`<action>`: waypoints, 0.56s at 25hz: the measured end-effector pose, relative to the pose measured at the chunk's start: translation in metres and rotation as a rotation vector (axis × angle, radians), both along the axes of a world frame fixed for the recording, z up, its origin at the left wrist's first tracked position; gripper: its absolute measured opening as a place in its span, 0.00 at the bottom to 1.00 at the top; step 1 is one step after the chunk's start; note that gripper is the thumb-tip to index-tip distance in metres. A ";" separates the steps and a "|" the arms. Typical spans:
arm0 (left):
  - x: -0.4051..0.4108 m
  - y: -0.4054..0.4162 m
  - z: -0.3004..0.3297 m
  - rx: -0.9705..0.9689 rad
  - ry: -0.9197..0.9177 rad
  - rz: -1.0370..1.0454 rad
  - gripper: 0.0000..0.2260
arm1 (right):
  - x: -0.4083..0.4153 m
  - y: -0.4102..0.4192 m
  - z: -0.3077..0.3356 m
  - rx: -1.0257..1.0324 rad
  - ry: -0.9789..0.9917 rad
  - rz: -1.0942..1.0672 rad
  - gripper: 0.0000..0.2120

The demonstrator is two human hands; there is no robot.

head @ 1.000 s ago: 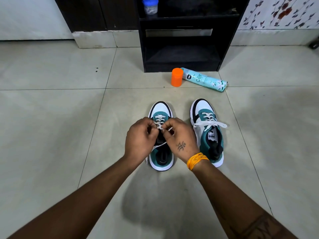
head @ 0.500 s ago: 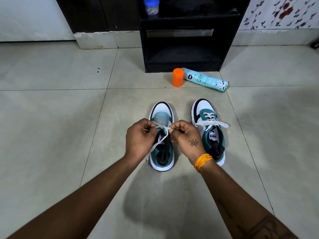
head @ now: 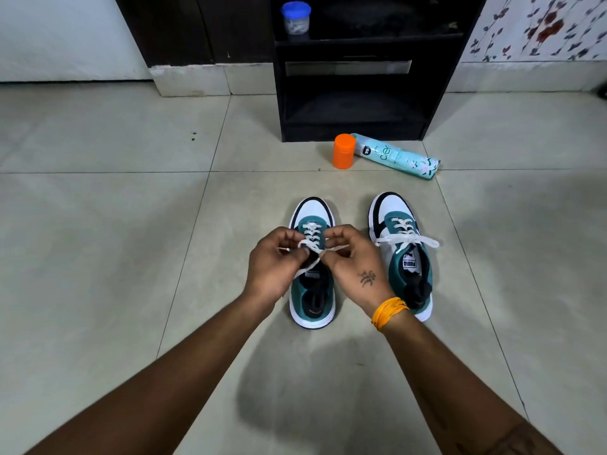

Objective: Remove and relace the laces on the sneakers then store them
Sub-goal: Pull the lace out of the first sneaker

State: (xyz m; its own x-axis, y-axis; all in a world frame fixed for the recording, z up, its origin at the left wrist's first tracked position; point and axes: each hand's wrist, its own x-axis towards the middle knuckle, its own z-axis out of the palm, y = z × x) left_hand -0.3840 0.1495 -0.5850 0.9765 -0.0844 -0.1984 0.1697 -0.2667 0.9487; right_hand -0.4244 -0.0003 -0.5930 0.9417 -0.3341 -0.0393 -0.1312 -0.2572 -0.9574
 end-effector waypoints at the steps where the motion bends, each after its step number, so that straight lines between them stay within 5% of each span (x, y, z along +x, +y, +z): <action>1: 0.001 -0.001 0.003 0.049 -0.064 -0.028 0.05 | 0.002 0.002 0.000 -0.144 -0.051 0.050 0.09; 3: 0.002 -0.003 0.006 0.038 -0.088 -0.022 0.04 | 0.005 0.004 -0.001 -0.244 -0.081 0.046 0.05; 8: 0.002 0.001 0.016 -0.289 0.194 0.068 0.04 | 0.003 0.002 0.010 0.353 0.066 -0.196 0.05; 11: 0.007 0.004 0.019 -0.106 0.065 -0.101 0.02 | 0.003 0.003 0.016 0.318 0.050 -0.051 0.07; 14: 0.014 0.006 0.023 0.147 -0.086 -0.190 0.04 | 0.006 -0.001 0.012 -0.021 0.074 0.104 0.09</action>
State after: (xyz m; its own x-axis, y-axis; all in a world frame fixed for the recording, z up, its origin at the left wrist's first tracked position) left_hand -0.3701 0.1554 -0.5617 0.9596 -0.2447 -0.1388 0.0233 -0.4223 0.9062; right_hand -0.4188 -0.0013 -0.5807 0.9662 -0.2361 -0.1040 -0.1727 -0.2926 -0.9405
